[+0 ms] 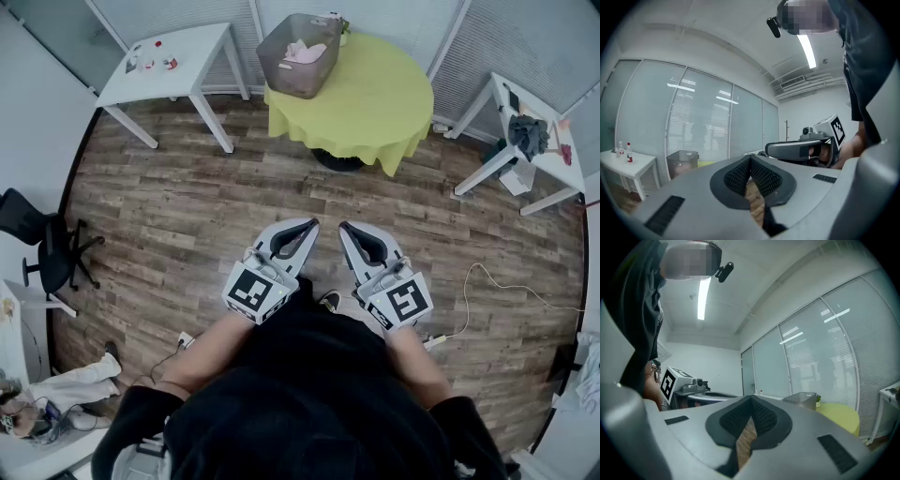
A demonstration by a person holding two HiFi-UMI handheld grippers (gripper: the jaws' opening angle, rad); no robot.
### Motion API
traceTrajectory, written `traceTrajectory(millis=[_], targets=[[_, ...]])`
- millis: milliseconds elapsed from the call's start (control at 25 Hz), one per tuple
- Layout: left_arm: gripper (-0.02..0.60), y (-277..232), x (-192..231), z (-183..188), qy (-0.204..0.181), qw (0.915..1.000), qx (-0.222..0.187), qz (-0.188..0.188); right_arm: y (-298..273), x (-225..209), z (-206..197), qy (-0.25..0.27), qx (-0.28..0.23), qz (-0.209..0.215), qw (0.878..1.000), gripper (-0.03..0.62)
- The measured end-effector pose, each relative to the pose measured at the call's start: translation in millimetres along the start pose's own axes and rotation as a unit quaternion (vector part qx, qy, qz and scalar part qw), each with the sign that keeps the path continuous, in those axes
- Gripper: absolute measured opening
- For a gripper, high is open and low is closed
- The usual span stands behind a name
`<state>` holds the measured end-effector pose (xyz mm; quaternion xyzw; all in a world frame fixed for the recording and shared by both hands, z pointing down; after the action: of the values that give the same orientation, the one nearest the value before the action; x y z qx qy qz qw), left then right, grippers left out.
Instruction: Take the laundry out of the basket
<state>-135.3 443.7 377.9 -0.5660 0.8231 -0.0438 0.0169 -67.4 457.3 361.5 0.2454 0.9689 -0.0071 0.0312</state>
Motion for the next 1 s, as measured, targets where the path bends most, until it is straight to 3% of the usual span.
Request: traceTrajectory(millis=[400,1000], targets=[[0.002,-5,5,-3,0.013,0.9999,-0.001,0.007,-7,-7,1,0.007,0.012,-0.003,1.0,0.023],[0.002,-12,28,14,0.0,0.9997,-0.008,0.023,-19,-30,17,0.016,-0.001,-0.008,1.0,0.025]])
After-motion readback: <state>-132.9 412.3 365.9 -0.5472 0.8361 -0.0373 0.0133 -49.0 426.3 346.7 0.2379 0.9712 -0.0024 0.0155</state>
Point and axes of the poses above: the fingertips, and each gripper's own axes: y backward along the fingers, x to its left, z out of its top, the point moved 2 cm from there along y, backward along the fingers, and after that the axes turned 15 degrees about -z, right-handed, at the moved point
